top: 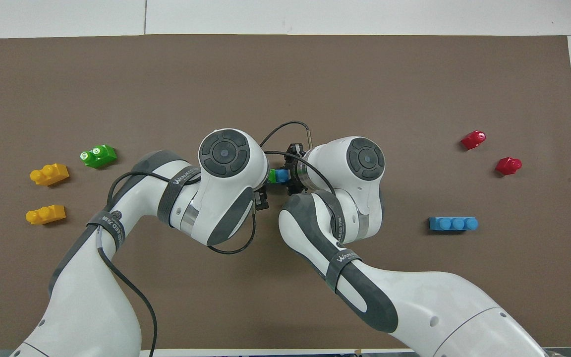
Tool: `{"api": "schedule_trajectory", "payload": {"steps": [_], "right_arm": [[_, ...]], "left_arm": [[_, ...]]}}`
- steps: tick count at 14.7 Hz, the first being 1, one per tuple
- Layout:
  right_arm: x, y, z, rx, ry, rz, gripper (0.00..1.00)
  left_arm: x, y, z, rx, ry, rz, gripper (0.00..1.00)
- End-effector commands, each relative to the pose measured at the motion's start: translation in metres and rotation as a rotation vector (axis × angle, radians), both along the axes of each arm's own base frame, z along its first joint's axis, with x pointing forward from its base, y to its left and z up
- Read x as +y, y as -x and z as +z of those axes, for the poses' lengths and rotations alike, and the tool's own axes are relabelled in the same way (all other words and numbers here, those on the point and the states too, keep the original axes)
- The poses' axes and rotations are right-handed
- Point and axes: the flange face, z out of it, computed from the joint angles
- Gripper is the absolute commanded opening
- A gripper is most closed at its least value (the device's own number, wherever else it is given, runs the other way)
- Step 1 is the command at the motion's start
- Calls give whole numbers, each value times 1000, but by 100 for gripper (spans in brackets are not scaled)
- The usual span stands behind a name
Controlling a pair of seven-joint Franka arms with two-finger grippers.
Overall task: Remove green block with left arm and hold with right
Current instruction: 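Hold the joined bricks firmly with both grippers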
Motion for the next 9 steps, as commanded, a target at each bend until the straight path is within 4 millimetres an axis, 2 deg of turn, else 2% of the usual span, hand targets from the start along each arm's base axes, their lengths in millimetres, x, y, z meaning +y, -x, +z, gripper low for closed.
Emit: {"api": "schedule_trajectory", "payload": {"steps": [1, 3, 5, 8, 9], "right_arm": [[-8, -4, -5, -20, -4, -2, 0], [-9, -5, -5, -18, -5, -6, 0], [-10, -6, -5, -18, -6, -10, 0], [-10, -6, -5, -17, -6, -12, 0], [-10, -6, -5, -18, -6, -10, 0]], "left_arm": [[0, 5, -3, 12, -31, -9, 98], [0, 5, -3, 13, -32, -9, 84], [-3, 8, -3, 13, -32, -15, 61], [-4, 8, -2, 13, -32, -17, 18], [-4, 8, -2, 13, -32, -20, 16]]}}
